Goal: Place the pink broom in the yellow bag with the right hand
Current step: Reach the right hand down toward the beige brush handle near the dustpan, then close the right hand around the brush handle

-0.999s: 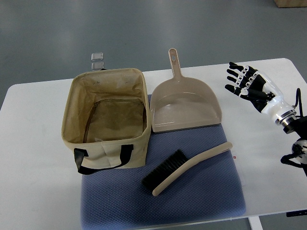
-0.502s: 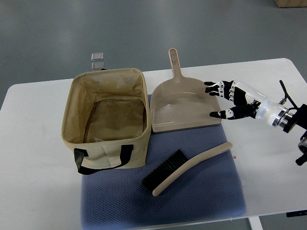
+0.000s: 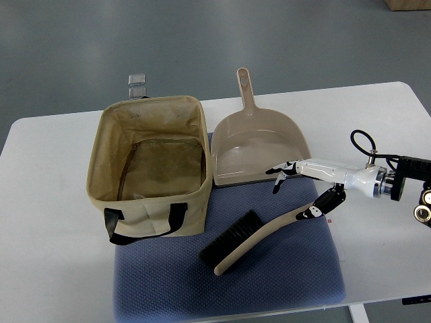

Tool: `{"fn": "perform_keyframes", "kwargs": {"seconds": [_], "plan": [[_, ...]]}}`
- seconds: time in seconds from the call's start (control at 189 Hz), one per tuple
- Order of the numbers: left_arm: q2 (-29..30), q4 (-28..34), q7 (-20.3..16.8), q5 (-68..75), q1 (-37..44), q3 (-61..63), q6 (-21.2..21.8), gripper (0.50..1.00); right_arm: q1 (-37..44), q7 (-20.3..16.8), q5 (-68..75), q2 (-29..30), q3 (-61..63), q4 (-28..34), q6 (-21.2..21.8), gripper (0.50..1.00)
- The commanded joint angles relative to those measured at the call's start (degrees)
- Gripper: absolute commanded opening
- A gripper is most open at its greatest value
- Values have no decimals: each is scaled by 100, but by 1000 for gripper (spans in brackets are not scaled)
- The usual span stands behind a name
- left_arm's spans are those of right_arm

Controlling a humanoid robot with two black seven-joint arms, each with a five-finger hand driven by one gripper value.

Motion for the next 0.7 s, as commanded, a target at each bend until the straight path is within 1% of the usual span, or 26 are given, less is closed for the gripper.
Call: {"fn": "perform_keyframes", "kwargs": {"seconds": [0.0,0.111,0.233,0.328,0.381,0.428,0.486,0.523,0.619,0.645,0.693], "plan": [[0,0,1,0,-1,0,-2,1000,88,2,-316,-20,-320,53,-263,919],[0,0,1,0,-1,0,-2,1000,97,-6,-677,-11,-505,53,-465,917],[0,0,1,0,-1,0,-2,1000,88,-15,-967,-2,-689,53,-895,917],[0,0,1,0,-1,0,-2,1000,97,-42,-984,7,-760,44,-1106,911],[0,0,1,0,-1,0,-2,1000,88,-59,-1011,7,-760,44,-1185,899],[0,0,1,0,-1,0,-2,1000,88,-59,-1125,16,-786,44,-1238,872],[0,0,1,0,-1,0,-2,1000,79,-68,-1274,24,-804,44,-1282,862],[0,0,1,0,-1,0,-2,1000,62,-68,-1353,42,-812,44,-1300,844],[0,0,1,0,-1,0,-2,1000,53,-173,-1433,60,-874,44,-1326,827],[0,0,1,0,-1,0,-2,1000,62,-200,-1441,60,-909,44,-1352,811],[0,0,1,0,-1,0,-2,1000,71,-200,-1450,60,-944,44,-1414,803]]}}
